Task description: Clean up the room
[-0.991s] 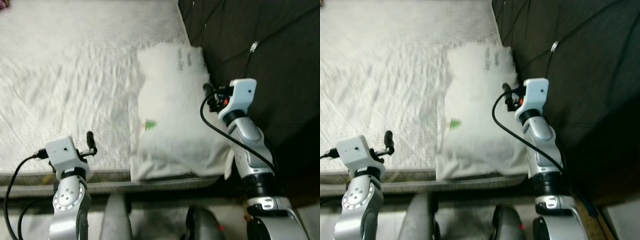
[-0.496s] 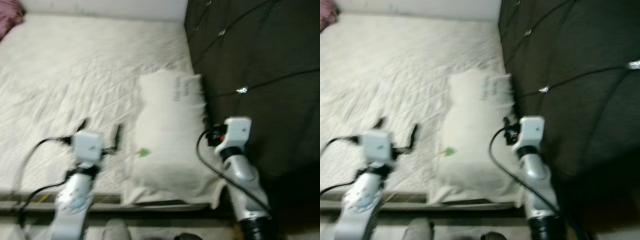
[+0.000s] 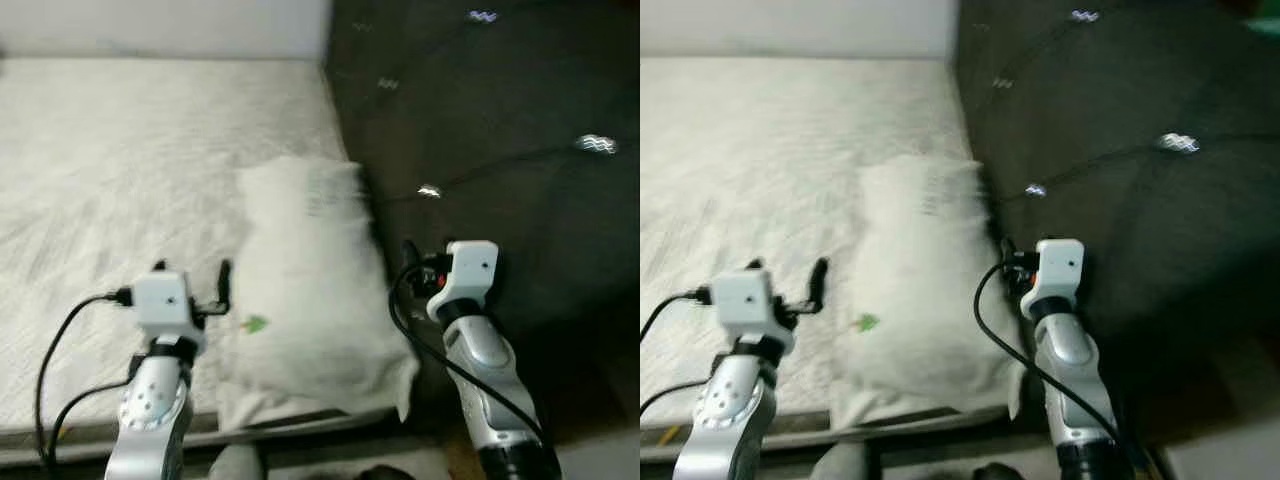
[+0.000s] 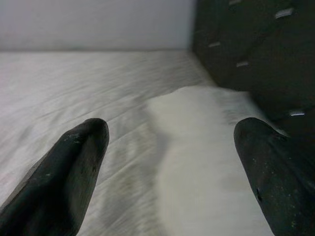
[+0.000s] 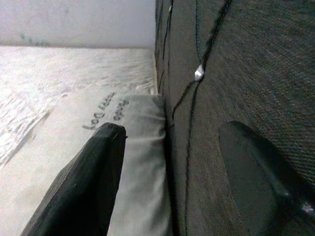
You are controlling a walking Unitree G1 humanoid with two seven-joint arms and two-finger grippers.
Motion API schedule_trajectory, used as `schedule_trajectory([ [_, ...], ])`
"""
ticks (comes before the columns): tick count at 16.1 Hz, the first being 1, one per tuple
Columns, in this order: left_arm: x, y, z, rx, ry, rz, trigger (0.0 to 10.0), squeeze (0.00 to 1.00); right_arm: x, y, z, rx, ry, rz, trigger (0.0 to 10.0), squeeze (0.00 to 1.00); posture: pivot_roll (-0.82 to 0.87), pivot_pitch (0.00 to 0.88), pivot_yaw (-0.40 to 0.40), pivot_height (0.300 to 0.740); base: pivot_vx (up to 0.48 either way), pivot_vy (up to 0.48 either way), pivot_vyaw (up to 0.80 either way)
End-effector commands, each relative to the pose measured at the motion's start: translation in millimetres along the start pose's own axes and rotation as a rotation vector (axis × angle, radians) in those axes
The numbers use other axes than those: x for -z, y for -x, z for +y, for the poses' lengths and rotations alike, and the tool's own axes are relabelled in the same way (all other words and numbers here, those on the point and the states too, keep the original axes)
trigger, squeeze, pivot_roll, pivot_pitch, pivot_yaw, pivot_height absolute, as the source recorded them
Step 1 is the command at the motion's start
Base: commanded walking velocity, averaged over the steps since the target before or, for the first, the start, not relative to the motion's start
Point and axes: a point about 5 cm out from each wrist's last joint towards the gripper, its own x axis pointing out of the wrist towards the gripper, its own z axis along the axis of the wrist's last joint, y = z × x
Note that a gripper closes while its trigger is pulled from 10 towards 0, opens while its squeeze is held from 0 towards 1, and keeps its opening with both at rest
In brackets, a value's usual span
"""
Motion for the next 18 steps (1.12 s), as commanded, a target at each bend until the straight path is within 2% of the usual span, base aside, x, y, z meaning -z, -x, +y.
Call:
schedule_trajectory([
  [1,1,1.6,3.8,-0.002,-0.001,0.014,10.0,0.0,-3,-2.4,-10.0,0.045,0.001,-0.007,10.0,0.0,0.07,0.06,-0.045,0.74,0.0,0.476,0.0],
  [3,3,1.6,6.3,-0.015,0.022,0.019,10.0,0.0,-4,-3.3,-10.8,0.041,0.003,-0.007,10.0,0.0,0.07,0.063,-0.047,0.74,0.0,0.476,0.0],
  [5,3,4.1,3.0,0.016,0.031,0.01,10.0,0.0,-4,-4.7,-11.3,0.037,0.002,-0.004,10.0,0.0,0.07,0.066,-0.049,0.74,0.0,0.476,0.0],
  [6,2,5.2,-1.8,0.066,0.028,0.012,10.0,0.0,-4,-6.0,-11.5,0.035,-0.002,-0.002,10.0,0.0,0.08,0.066,-0.052,0.74,0.0,0.476,0.0],
  [7,1,5.3,-4.1,0.056,0.016,0.007,10.0,0.0,-3,-7.0,-10.7,0.032,-0.005,-0.001,10.0,0.0,0.08,0.066,-0.052,0.74,0.0,0.476,0.0],
  [9,1,5.4,-5.7,0.048,0.044,0.02,10.0,0.0,-3,-8.8,-9.3,0.026,-0.016,-0.001,10.0,0.0,0.08,0.065,-0.055,0.74,0.0,0.476,0.0],
  [12,1,6.0,-0.7,0.01,0.079,0.021,10.0,0.0,-4,-13.1,-6.4,0.013,-0.004,0.002,10.0,0.0,0.09,0.064,-0.064,0.74,0.0,0.476,0.0],
  [14,2,4.0,7.0,-0.045,0.051,0.027,10.0,0.0,-5,-14.6,-5.0,0.0,0.014,-0.003,10.0,0.0,0.1,0.066,-0.068,0.74,0.0,0.0,0.6],
  [18,3,4.9,6.7,-0.049,0.052,0.031,10.0,0.0,-1,-14.7,-4.9,0.003,0.01,0.008,10.0,0.0,0.11,0.067,-0.077,0.74,0.0,0.074,0.53],
])
